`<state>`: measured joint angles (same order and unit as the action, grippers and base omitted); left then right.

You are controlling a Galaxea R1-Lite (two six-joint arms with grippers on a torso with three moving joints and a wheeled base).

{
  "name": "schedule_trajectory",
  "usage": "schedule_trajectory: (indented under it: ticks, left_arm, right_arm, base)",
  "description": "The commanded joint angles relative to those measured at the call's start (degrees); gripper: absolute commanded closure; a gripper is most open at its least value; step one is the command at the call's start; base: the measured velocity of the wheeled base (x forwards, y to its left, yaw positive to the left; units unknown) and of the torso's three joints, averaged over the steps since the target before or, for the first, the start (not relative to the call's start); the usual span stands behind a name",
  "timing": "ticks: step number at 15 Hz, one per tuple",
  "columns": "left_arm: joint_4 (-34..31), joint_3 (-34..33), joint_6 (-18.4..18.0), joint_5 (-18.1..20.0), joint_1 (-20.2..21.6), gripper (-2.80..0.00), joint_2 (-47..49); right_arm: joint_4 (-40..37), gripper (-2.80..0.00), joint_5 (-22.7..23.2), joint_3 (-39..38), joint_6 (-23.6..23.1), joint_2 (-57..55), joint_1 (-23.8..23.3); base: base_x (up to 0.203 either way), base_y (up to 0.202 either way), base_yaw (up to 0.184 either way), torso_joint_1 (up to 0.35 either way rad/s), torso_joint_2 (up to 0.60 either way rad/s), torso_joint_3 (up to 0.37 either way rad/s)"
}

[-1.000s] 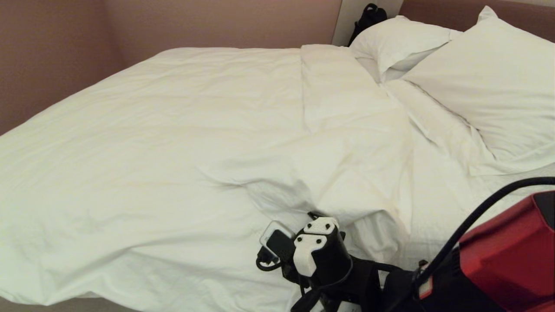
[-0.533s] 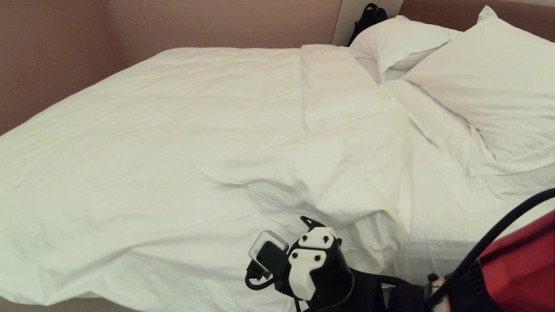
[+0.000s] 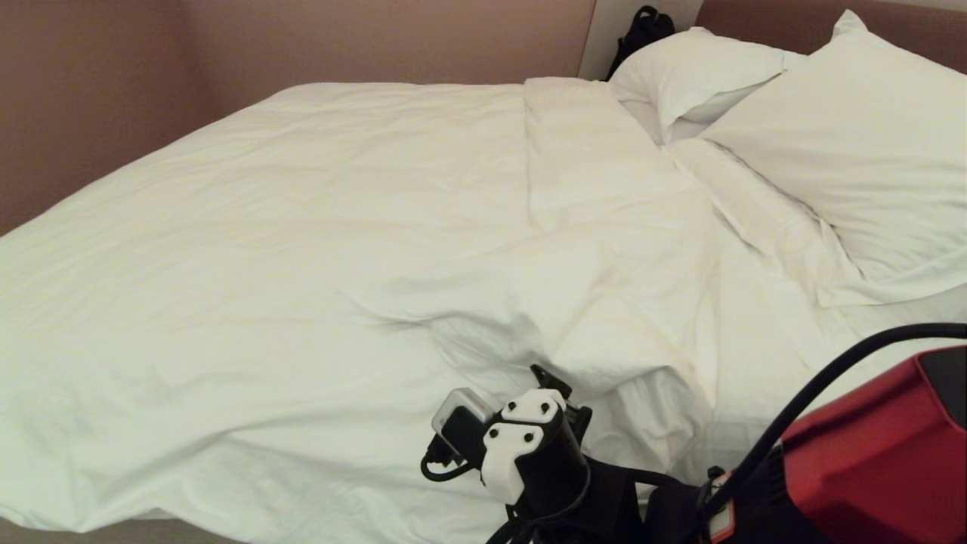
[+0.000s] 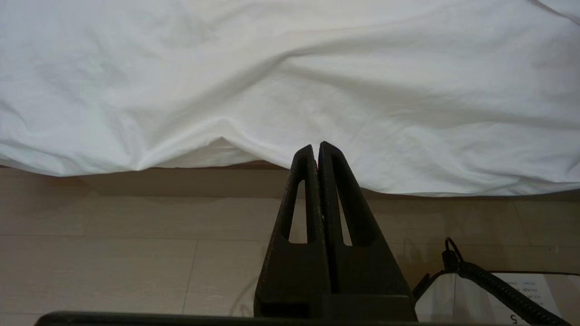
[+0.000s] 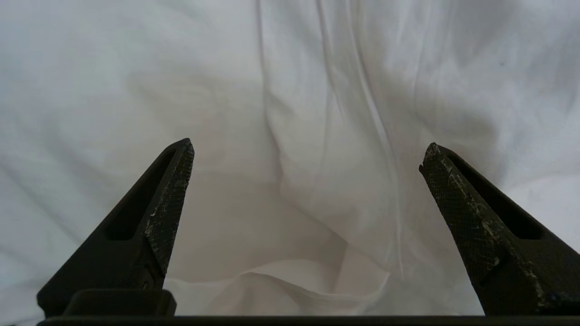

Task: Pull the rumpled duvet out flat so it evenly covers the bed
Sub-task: Flatten the corners of the folded blanket

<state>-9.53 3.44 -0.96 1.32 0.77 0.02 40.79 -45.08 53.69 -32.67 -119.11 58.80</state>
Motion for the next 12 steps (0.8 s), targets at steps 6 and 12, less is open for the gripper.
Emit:
schedule_trajectory:
  ticks: [6, 12]
  left_arm:
    - [0.0, 0.0, 0.0, 0.0, 0.0, 0.0, 0.0]
    - [0.0, 0.0, 0.0, 0.0, 0.0, 0.0, 0.0]
  right_arm:
    - [0.1, -2.8, -7.5, 1.3, -1.1, -1.3, 0.0]
    - [0.1, -2.8, -8.8, 4.9, -1.3, -5.6, -2.4]
  base:
    - [0.0, 0.0, 0.0, 0.0, 0.0, 0.0]
    - [0.0, 0.0, 0.0, 0.0, 0.0, 0.0]
